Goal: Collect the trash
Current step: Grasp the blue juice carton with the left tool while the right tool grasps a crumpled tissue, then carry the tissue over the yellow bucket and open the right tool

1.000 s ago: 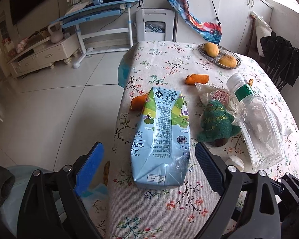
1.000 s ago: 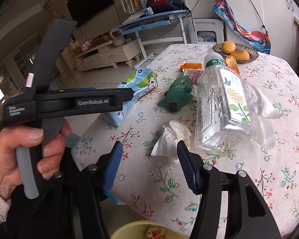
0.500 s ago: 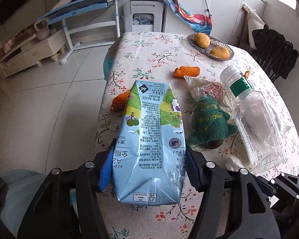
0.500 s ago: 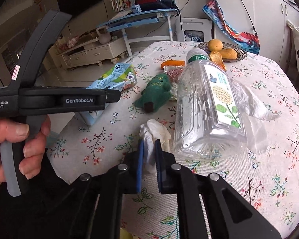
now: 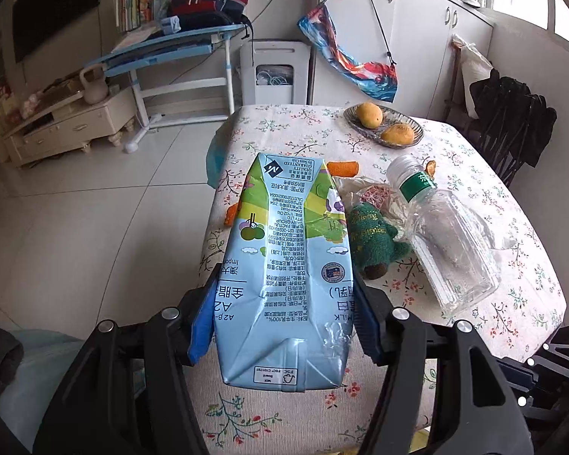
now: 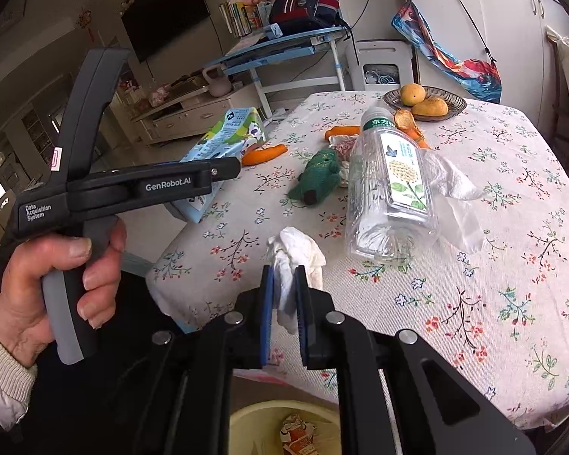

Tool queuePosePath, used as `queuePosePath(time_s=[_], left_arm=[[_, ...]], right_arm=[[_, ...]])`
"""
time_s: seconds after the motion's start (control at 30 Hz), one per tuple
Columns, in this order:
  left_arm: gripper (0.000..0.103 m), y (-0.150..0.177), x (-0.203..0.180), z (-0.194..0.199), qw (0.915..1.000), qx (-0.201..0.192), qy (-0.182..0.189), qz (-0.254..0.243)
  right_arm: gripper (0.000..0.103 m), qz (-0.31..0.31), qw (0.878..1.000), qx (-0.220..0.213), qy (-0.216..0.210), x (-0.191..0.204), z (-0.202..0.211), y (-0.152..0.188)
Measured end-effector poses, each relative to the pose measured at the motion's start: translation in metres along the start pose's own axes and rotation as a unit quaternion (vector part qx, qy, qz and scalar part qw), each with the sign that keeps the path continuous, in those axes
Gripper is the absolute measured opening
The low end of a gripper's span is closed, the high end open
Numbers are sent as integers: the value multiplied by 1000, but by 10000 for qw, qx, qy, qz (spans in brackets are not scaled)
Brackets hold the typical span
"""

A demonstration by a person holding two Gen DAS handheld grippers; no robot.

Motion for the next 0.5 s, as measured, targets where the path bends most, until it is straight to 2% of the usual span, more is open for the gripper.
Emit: queuePosePath(time_s=[0.2, 0.5], left_arm=[[59, 14, -1, 34, 9996, -271, -13, 25], [59, 32, -7, 69, 9990, -444, 40, -48]], right_arm=[[12, 134, 9992, 234, -305, 17, 17, 22], [12, 307, 9919, 1075, -596, 36, 22, 87]])
Point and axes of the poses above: each gripper's, at about its wrist camera, not at the fingertips, and z roughly against the way its jaws point, x to its left, y to its underside, the point moved 9 cm from there along -z, roughly the way its jaws point, and after that the axes turned 8 degrees about x, right-handed, at the moved point
